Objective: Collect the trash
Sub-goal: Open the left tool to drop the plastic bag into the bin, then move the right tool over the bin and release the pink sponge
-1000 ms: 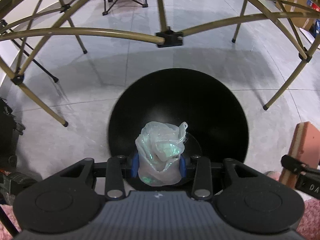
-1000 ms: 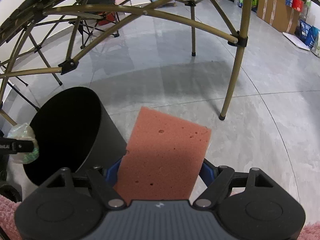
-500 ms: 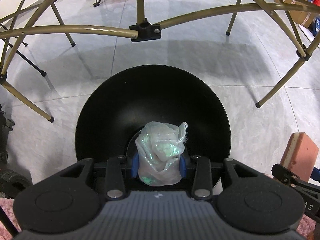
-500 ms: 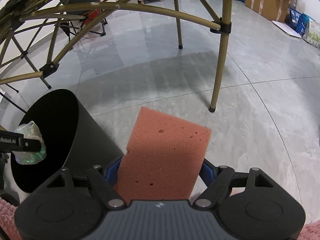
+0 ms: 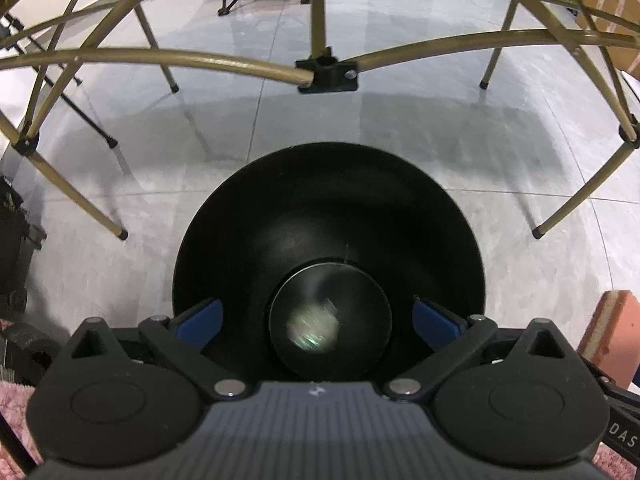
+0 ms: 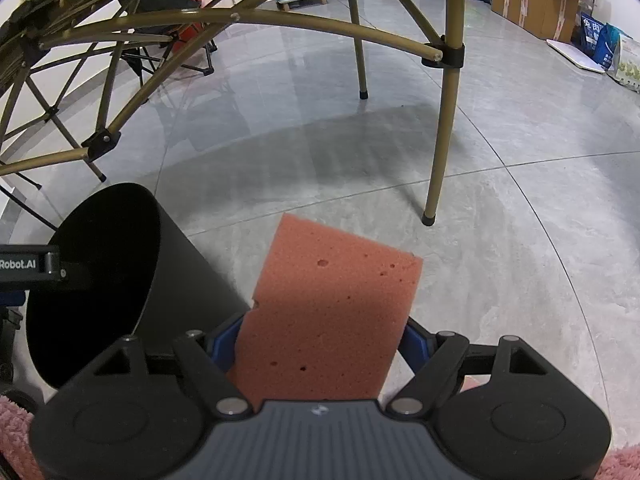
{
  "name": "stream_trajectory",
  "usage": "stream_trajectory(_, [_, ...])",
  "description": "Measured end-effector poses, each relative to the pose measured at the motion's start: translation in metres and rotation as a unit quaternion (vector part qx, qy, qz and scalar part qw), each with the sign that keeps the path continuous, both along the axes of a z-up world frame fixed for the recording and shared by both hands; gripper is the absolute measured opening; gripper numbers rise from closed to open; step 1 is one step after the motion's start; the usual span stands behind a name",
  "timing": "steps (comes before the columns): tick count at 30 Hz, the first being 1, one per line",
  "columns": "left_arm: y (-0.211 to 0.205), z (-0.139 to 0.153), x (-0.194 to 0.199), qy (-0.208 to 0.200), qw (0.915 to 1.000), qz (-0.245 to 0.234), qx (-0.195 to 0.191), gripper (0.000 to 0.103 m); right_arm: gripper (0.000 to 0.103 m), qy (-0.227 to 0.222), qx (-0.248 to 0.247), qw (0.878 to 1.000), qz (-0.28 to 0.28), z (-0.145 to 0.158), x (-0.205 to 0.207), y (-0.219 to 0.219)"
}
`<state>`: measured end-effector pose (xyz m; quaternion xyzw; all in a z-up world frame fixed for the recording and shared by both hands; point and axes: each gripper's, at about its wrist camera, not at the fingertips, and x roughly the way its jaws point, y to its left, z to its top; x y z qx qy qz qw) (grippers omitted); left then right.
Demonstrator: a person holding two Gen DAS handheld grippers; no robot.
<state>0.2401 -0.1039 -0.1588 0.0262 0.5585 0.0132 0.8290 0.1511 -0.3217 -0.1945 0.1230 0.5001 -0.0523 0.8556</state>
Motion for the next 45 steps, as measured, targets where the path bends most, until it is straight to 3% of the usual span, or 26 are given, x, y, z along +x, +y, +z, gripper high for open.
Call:
stream_trajectory(21, [0.024, 0.011, -0.009, -0.024, 0.9995, 0.008, 0.021, 0.103, 0.078, -0.026, 0.01, 0.999, 0.029, 0.022, -0.001, 0.019])
stream_trajectory(34, [0.067, 0.021, -0.019, -0.055, 0.998, 0.026, 0.016, 0.103, 0.079, -0.065, 0.015, 0.996, 0.061, 0.055, 0.009, 0.056])
stream_trajectory(45, [0.11, 0.03, -0.028, -0.066, 0.9961, 0.059, 0.001, 0.103, 0.079, -0.066, 0.007, 0.993, 0.093, 0.063, 0.027, 0.097])
